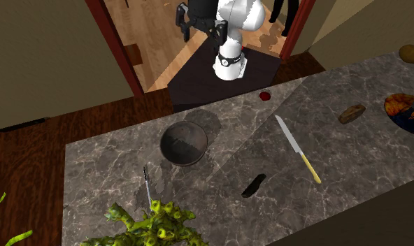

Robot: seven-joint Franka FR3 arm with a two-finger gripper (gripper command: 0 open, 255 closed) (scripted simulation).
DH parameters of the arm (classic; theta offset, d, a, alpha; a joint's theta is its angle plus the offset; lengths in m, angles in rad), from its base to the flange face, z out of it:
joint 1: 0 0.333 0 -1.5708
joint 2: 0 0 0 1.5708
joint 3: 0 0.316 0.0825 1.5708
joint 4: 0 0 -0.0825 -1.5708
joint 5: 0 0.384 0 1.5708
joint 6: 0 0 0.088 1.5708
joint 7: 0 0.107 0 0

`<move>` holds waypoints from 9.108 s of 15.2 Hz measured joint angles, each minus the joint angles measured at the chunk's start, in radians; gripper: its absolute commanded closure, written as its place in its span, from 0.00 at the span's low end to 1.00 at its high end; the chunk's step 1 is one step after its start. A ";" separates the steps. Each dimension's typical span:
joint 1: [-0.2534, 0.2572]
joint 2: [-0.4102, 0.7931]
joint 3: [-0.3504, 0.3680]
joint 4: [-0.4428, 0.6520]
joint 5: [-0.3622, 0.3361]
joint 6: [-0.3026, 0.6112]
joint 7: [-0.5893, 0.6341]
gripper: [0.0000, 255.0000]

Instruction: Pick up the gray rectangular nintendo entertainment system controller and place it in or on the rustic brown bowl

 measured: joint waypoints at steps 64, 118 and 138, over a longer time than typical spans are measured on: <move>0.300 1.412 0.277 0.777 -0.385 0.420 0.867 1.00; -0.102 0.821 0.214 0.343 -0.189 0.385 0.341 1.00; -0.115 0.895 0.190 0.259 -0.240 0.540 0.362 0.00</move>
